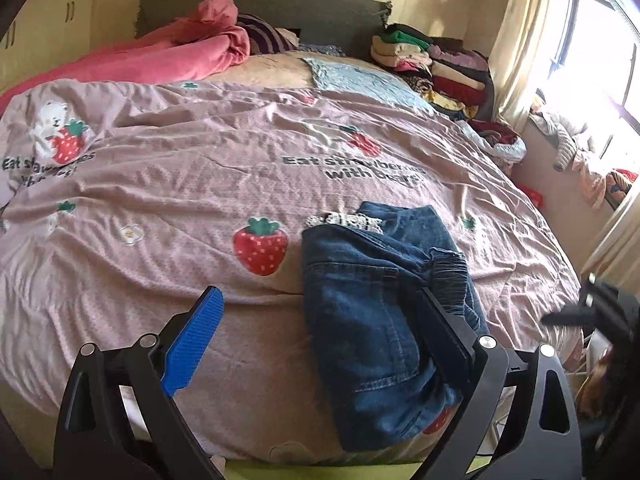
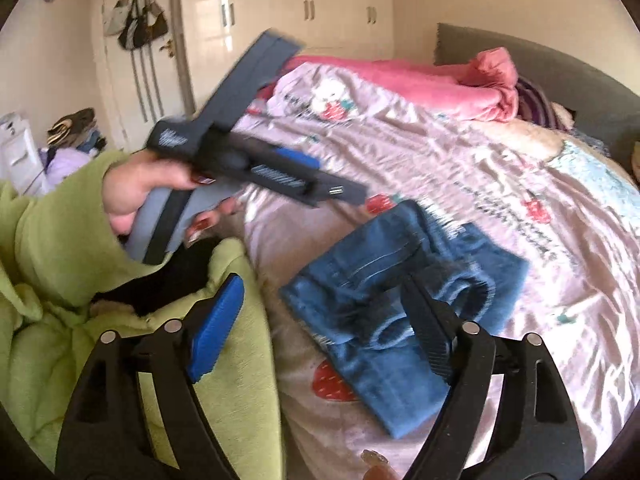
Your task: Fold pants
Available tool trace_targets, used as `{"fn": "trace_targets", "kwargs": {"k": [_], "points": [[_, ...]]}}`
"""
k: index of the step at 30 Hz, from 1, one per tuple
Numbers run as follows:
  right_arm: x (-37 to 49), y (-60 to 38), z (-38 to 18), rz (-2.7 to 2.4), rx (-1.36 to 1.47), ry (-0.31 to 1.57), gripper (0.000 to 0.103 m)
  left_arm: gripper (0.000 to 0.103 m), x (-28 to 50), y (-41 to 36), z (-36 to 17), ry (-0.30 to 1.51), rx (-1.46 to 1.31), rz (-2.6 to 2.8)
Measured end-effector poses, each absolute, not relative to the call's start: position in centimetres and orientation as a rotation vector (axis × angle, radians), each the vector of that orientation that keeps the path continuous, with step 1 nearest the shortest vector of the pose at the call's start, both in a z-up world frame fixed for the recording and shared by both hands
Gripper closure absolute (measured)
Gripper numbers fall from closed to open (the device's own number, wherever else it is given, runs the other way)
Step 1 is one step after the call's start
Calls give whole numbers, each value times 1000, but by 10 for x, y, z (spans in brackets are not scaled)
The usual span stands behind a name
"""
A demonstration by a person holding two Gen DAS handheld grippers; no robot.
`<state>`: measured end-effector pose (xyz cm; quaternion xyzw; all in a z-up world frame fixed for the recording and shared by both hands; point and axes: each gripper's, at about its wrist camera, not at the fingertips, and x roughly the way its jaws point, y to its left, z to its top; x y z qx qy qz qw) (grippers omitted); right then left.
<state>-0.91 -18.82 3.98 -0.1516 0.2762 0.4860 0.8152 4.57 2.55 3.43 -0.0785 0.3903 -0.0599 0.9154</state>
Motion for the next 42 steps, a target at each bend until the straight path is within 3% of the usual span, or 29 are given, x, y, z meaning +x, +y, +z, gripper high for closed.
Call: {"fn": "trace_targets", "kwargs": {"k": [5, 9, 15, 20, 26, 29, 36, 42], "points": [[29, -192, 45, 910, -302, 615, 29, 8, 37, 30, 28, 796, -189, -162], [71, -178, 40, 850, -308, 673, 44, 10, 36, 14, 15, 833, -171, -203], [117, -147, 18, 844, -349, 746, 53, 10, 41, -22, -18, 920, -115, -247], [145, -125, -19, 802, -433, 854, 70, 9, 45, -31, -42, 991, -90, -261], [168, -127, -45, 739, -380, 913, 71, 9, 47, -25, -49, 1005, -113, -269], [161, -132, -37, 739, -350, 892, 69, 8, 45, -25, -47, 1000, -122, -267], [139, -180, 17, 693, -179, 757, 32, 8, 37, -12, -17, 924, -148, -247], [118, -214, 44, 645, -114, 678, 17, 5, 30, -3, 8, 852, -142, -203]]}}
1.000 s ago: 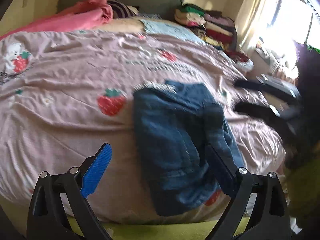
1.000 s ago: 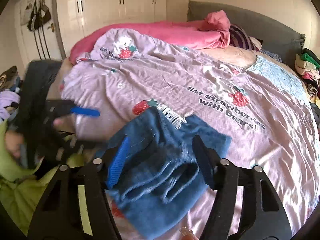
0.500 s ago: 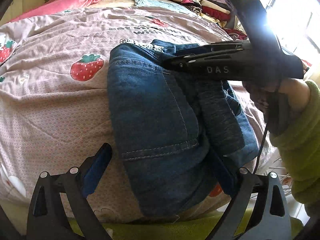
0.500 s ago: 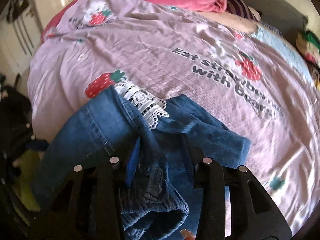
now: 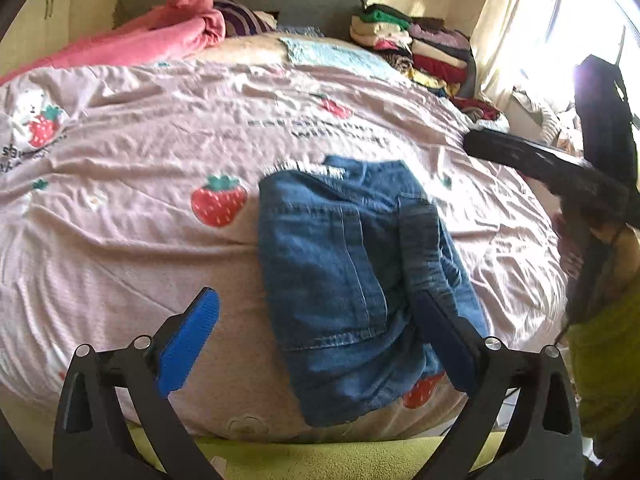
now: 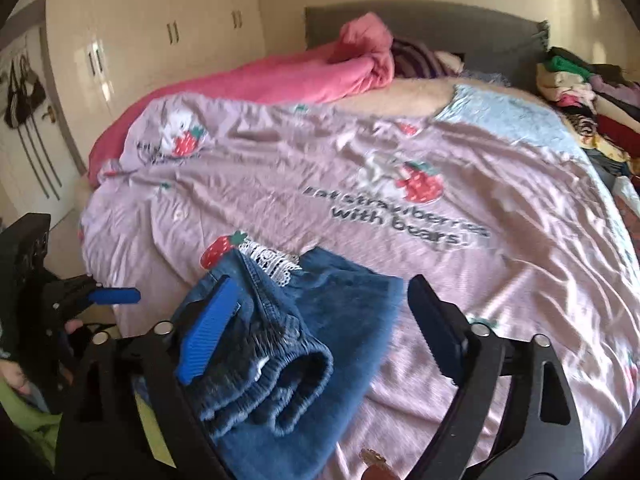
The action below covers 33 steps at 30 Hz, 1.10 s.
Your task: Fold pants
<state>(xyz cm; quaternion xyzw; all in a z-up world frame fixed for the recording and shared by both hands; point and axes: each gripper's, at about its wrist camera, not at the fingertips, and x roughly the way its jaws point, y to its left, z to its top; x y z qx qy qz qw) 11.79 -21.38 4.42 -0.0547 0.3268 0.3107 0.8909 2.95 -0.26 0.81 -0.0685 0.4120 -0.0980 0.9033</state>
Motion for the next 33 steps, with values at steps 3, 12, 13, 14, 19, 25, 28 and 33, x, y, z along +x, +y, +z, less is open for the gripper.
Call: {"fn": "trace_targets", "kwargs": {"k": [3, 12, 13, 14, 19, 25, 28, 33], "points": [[108, -225, 47, 628, -99, 671, 14, 5, 28, -1, 14, 834, -138, -191], [85, -245, 24, 605, -71, 712, 11, 5, 26, -1, 15, 819, -127, -168], [84, -246, 21, 605, -70, 719, 11, 5, 27, -2, 14, 821, -124, -166], [83, -247, 17, 605, -67, 727, 11, 5, 28, -3, 13, 825, -122, -163], [84, -252, 1, 596, -40, 770, 11, 5, 32, -7, 5, 842, -111, -158], [86, -250, -15, 602, -26, 815, 11, 5, 39, -12, -9, 877, -100, -152], [87, -248, -22, 609, -25, 833, 14, 5, 44, -12, -17, 894, -107, -157], [91, -246, -34, 637, -6, 875, 30, 5, 54, -14, -28, 914, -116, -160]]}}
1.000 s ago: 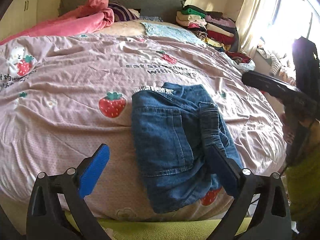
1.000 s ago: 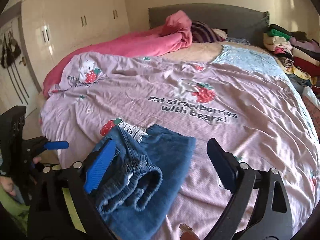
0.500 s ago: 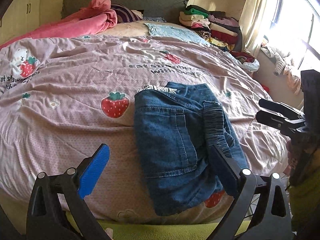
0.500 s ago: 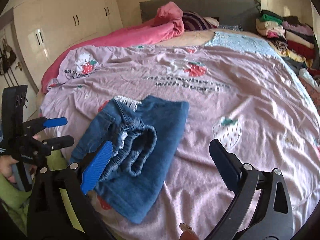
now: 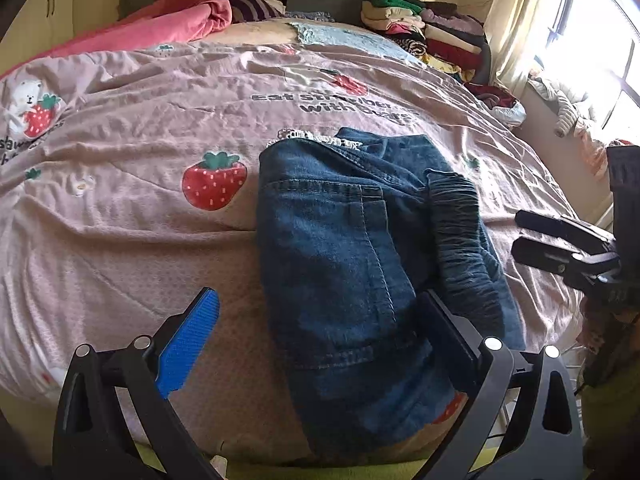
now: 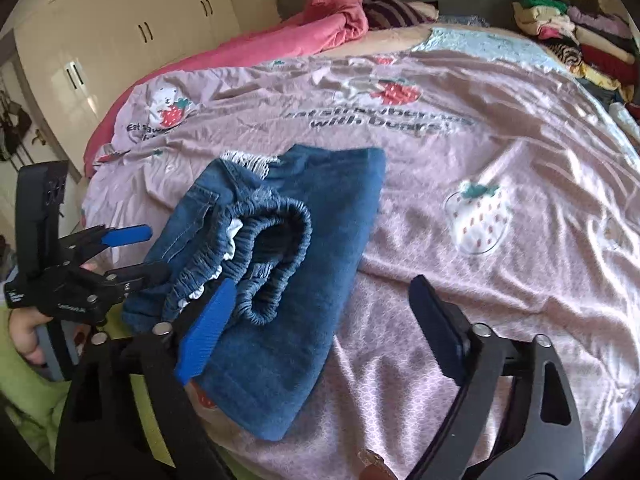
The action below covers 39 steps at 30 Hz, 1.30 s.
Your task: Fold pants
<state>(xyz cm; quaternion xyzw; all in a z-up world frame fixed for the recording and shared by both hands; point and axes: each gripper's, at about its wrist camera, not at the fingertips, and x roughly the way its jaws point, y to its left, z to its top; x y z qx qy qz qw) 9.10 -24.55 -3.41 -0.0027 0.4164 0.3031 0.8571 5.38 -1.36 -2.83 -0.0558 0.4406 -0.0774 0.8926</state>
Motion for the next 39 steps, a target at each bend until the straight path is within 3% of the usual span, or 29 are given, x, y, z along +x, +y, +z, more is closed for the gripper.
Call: {"fn": "trace_targets", "kwargs": {"k": [4, 12, 14, 15, 19, 21, 39], "points": [[95, -240, -45, 670, 15, 906, 38, 5, 64, -14, -38, 931, -125, -169], [110, -227, -63, 712, 51, 962, 38, 7, 83, -22, -49, 947, -176, -252], [115, -225, -67, 720, 56, 962, 39, 22, 86, -24, -51, 940, -197, -286], [118, -224, -69, 722, 61, 964, 43, 24, 88, -26, -51, 937, -194, -285], [115, -216, -65, 776, 44, 925, 72, 45, 87, -30, -47, 914, -190, -291], [111, -212, -57, 790, 25, 899, 80, 55, 84, -31, -40, 895, -173, -290], [163, -170, 2, 805, -99, 722, 81, 57, 134, -4, 12, 800, -150, -214]]}}
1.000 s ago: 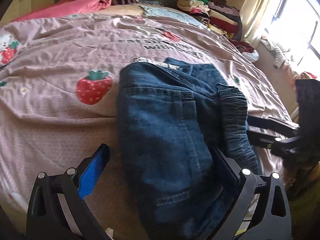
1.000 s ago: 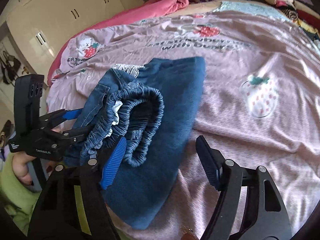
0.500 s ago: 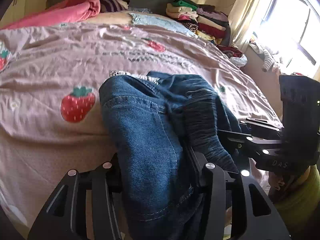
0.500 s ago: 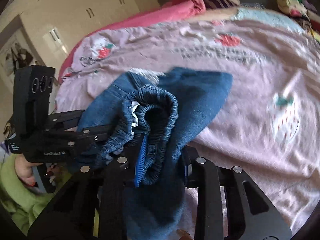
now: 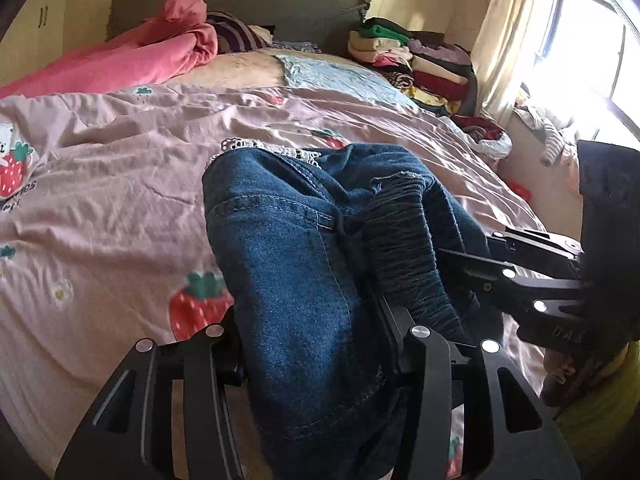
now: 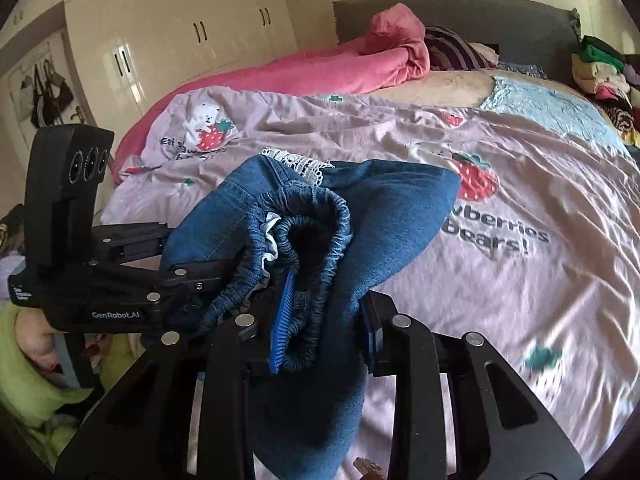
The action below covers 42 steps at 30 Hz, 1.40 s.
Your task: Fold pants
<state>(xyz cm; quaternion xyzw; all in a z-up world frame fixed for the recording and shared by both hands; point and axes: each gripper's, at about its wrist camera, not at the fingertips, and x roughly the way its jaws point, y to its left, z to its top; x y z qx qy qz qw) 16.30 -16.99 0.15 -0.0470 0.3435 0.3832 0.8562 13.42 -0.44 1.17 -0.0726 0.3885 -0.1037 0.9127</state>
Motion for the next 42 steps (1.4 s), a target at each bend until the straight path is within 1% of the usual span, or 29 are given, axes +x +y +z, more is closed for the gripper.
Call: {"fn": "trace_targets", "kwargs": {"k": [9, 10, 13, 14, 17, 19, 21, 26, 28, 32, 36, 39, 42], "points": [[188, -159, -12, 783, -102, 749, 80, 57, 159, 2, 0, 813, -140, -176], [191, -159, -17, 775, -97, 761, 78, 55, 160, 1, -3, 818, -135, -168], [196, -162, -29, 746, -91, 796, 77, 49, 164, 1, -9, 834, -130, -167], [196, -164, -32, 740, -85, 805, 75, 45, 164, 1, -13, 844, -125, -164], [196, -168, -37, 716, -78, 820, 66, 38, 165, 2, -21, 862, -121, -153], [197, -170, -39, 708, -68, 829, 61, 35, 165, 3, -24, 871, -126, -150], [198, -172, -42, 694, -65, 840, 53, 32, 165, 5, -27, 876, -131, -145], [200, -173, -47, 673, -67, 861, 49, 26, 165, 10, -36, 897, -149, -141], [199, -173, -50, 659, -77, 865, 46, 25, 165, 11, -39, 902, -151, -142], [198, -175, -51, 652, -59, 874, 44, 23, 164, 11, -41, 902, -155, -140], [195, -177, -50, 641, -56, 871, 38, 22, 161, 12, -41, 899, -159, -135], [191, -180, -49, 637, -51, 869, 35, 18, 159, 12, -41, 897, -152, -123], [187, -181, -48, 630, -54, 863, 31, 18, 157, 14, -40, 898, -160, -121]]}}
